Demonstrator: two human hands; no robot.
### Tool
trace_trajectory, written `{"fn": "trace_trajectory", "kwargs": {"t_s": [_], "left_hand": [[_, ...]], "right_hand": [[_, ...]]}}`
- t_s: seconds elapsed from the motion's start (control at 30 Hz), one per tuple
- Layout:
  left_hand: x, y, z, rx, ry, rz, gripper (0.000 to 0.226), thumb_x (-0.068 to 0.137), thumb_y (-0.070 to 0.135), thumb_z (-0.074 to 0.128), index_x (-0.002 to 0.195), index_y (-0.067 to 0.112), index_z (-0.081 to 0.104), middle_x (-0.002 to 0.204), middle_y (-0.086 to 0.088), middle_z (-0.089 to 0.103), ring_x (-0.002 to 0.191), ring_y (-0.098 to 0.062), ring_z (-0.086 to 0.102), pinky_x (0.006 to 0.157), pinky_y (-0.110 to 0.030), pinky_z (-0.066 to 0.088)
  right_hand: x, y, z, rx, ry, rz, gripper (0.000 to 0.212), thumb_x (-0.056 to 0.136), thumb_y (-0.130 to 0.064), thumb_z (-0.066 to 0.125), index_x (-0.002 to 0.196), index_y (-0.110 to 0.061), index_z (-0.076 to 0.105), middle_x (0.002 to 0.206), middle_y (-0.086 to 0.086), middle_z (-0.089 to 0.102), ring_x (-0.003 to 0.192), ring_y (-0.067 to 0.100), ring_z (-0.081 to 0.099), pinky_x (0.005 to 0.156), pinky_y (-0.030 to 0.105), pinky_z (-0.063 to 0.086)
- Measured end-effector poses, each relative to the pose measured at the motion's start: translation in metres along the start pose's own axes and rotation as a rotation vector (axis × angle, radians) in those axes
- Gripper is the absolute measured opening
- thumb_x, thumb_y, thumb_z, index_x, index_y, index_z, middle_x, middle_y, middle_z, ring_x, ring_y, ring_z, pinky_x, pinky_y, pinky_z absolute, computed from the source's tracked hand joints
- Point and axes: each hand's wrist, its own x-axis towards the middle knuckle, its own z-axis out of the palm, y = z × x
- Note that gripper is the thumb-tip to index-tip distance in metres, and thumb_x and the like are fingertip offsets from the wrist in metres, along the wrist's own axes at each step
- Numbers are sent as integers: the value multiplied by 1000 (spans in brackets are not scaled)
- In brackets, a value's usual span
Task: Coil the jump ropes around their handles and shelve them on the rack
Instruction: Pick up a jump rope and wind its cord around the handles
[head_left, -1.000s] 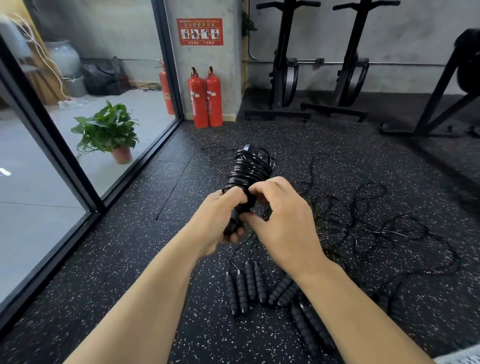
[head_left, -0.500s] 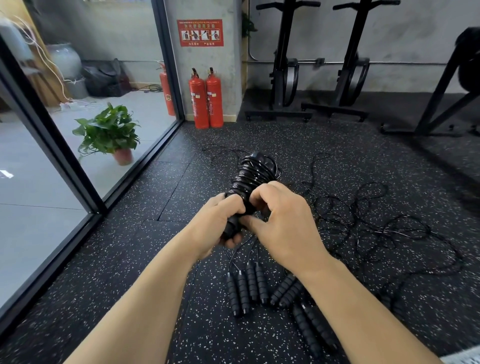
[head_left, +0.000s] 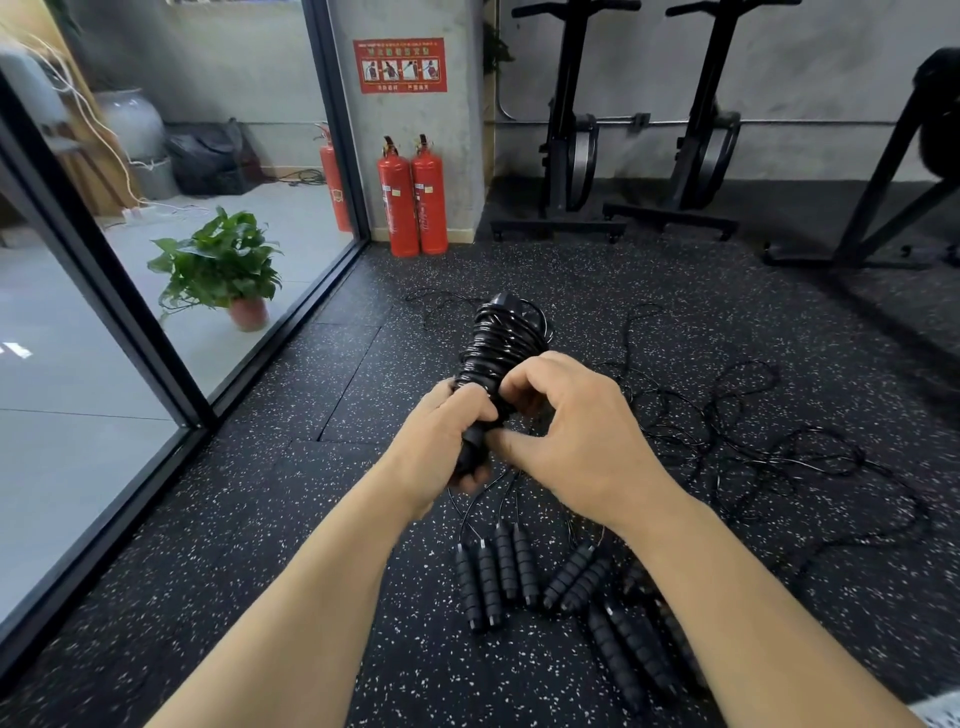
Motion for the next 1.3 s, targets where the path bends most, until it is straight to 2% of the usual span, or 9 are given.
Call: {"fn": "trace_trajectory", "kwargs": {"t_s": [0.13, 0.33, 0.5, 0.6, 0.77, 0.97, 1.03, 1.2, 1.3], "left_hand": [[2, -2, 3, -15, -13, 13, 45, 70, 46, 51, 95, 7, 49, 67, -11, 36, 42, -17, 36, 38, -19, 29], [5, -5, 6, 49, 21, 49, 81, 60, 59, 52, 107, -6, 52, 83, -15, 47, 41, -17, 40, 39, -21, 31], [4, -3, 14, 47, 70, 57, 60, 62, 53, 53, 99, 6, 50, 68, -11, 40, 38, -18, 40, 37, -20, 28], [3, -2, 15, 29, 78, 17, 47, 73, 46, 48, 98, 6, 51, 69, -12, 46, 39, -18, 42, 38, -21, 28], [-3, 0, 15, -2, 40, 20, 32, 98, 29, 38, 78, 11, 54, 53, -5, 50, 42, -18, 41, 42, -22, 26], [-4, 2, 19, 0, 40, 17, 29, 95, 30, 41, 79, 10, 54, 53, -4, 51, 44, -19, 40, 45, -24, 25], [-3, 2, 21, -1, 36, 35, 29, 85, 36, 46, 79, 9, 53, 53, -6, 49, 42, -19, 40, 45, -24, 24], [-1, 2, 25, -39, 56, 62, 31, 73, 36, 48, 88, 9, 53, 72, -14, 37, 40, -17, 39, 40, -21, 26], [0, 3, 28, -74, 95, 63, 31, 71, 35, 49, 84, 8, 53, 69, -13, 39, 41, -17, 37, 41, -21, 27]], "right_hand": [[-2, -2, 2, -26, 53, 33, 23, 67, -27, 76, 82, -18, 60, 81, -9, 56, 69, 15, 55, 66, 41, 48], [-1, -3, 2, -89, 85, 33, 23, 66, -28, 73, 74, -16, 55, 74, -7, 53, 60, 17, 50, 60, 42, 46], [2, -1, 1, -74, 99, 21, 19, 66, -26, 70, 75, -16, 56, 74, -5, 54, 62, 18, 50, 60, 42, 46], [4, 2, -5, -26, 25, 37, 18, 69, -21, 74, 79, -17, 60, 79, -7, 57, 67, 14, 52, 64, 38, 47], [7, 10, -15, 125, -90, 66, 21, 73, -22, 82, 87, -16, 67, 88, -5, 62, 80, 10, 58, 75, 24, 47], [6, 12, -13, 126, -36, 76, 17, 76, -24, 79, 85, -17, 66, 87, -7, 61, 80, 7, 58, 76, 24, 46], [4, 12, -13, 103, -8, 76, 17, 77, -25, 78, 84, -17, 64, 86, -7, 60, 79, 8, 58, 75, 25, 46], [2, 8, -8, 91, 72, 60, 14, 77, -22, 73, 80, -15, 62, 83, -6, 58, 73, 13, 57, 70, 33, 47], [1, 6, -5, 92, 121, 60, 12, 76, -21, 72, 80, -14, 62, 82, -6, 58, 70, 14, 57, 69, 33, 47]]}}
